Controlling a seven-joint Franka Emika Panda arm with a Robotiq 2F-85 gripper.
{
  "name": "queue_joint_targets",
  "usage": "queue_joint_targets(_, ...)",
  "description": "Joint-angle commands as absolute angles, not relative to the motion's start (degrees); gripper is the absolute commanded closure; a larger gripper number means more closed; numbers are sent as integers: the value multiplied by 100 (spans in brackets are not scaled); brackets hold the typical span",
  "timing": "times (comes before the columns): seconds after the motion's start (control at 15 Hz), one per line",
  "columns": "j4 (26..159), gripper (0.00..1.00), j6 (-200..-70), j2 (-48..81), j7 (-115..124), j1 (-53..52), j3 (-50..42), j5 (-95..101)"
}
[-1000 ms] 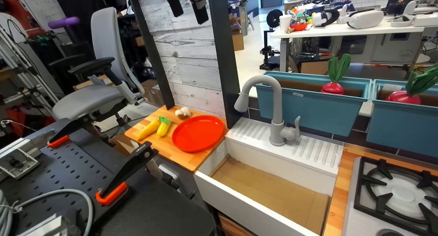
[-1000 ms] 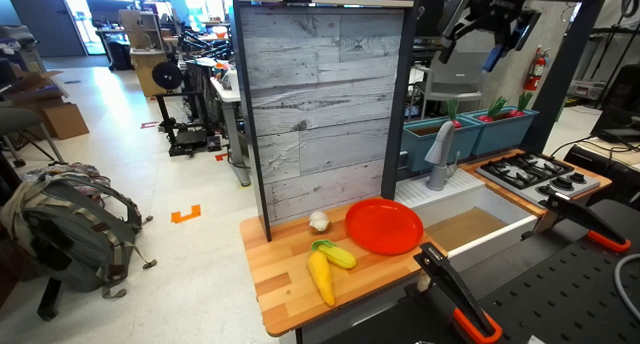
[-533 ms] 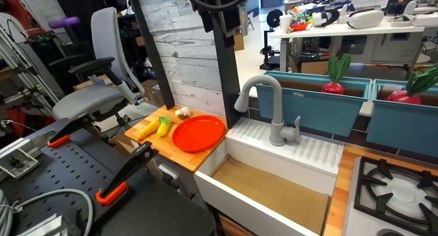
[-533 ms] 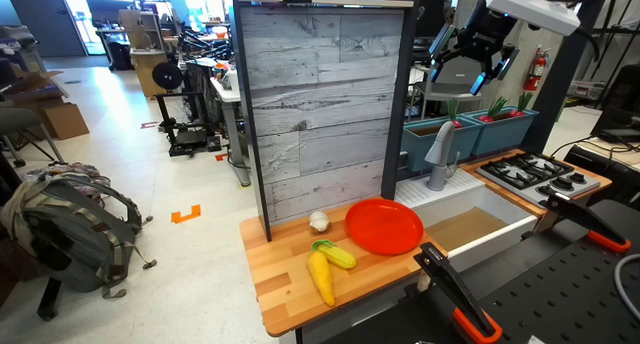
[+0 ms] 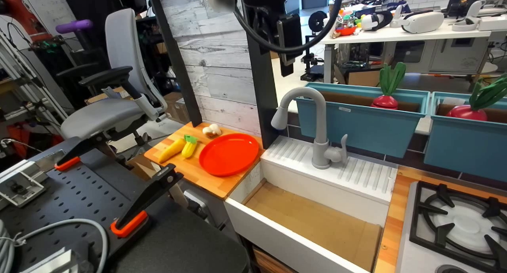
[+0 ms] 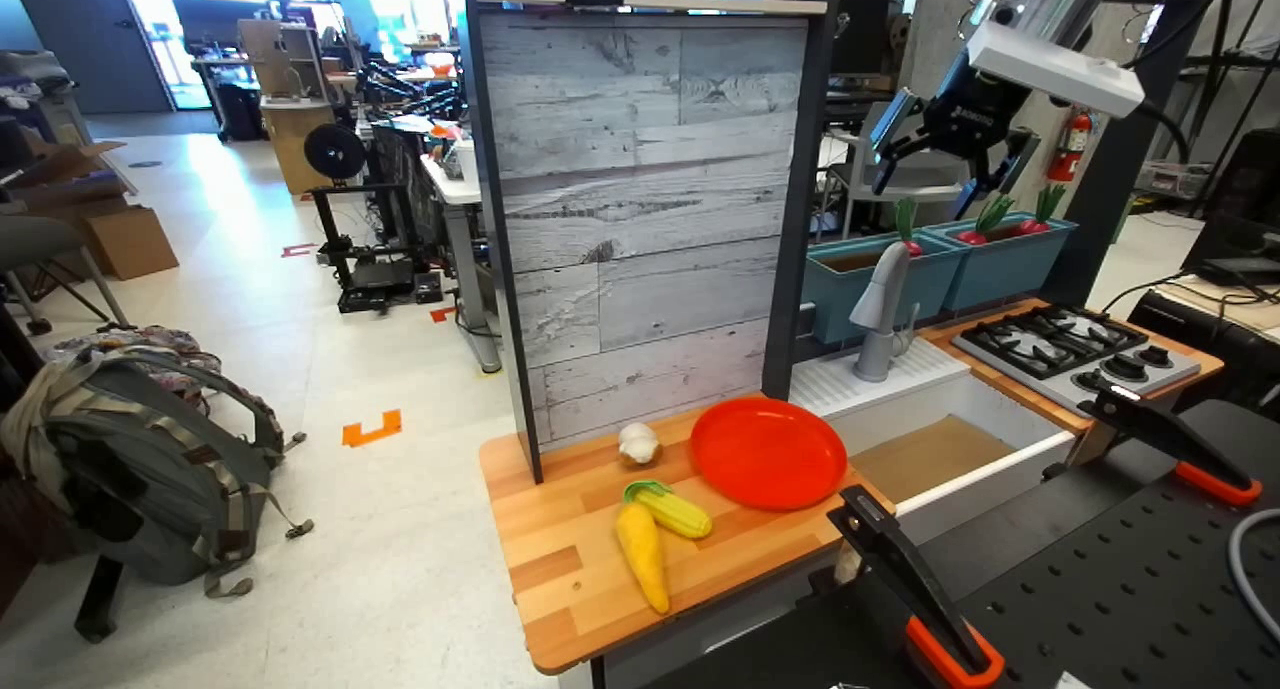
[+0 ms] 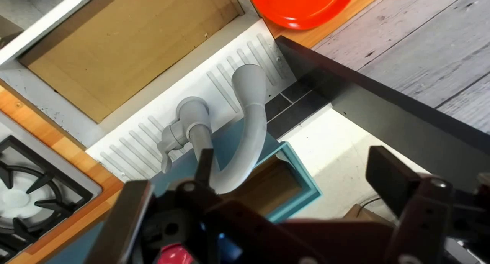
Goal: Turn the tap nozzle to the right
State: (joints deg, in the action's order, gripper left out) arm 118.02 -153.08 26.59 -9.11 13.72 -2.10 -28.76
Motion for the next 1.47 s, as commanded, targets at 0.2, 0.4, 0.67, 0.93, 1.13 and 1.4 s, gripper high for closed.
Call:
queue_joint_targets(0.2, 11415, 0, -16102, 3382, -547, 1478, 34, -2866)
queue_joint_targets(0.4, 11350, 0, -16465, 3663, -310, 1407, 36, -2689)
queue_joint_targets(0.67, 11276, 0, -16578, 3925, -13, 1318, -21, -2429)
queue_joint_targets(0.93, 11144, 0, -16432, 4101, 260, 1274, -79, -2142)
queue_joint_targets(1.13, 11069, 34, -16326, 4156, 384, 1265, -106, -1955)
queue_joint_targets(1.4, 11041, 66, -16193, 4139, 410, 1310, -102, -1851)
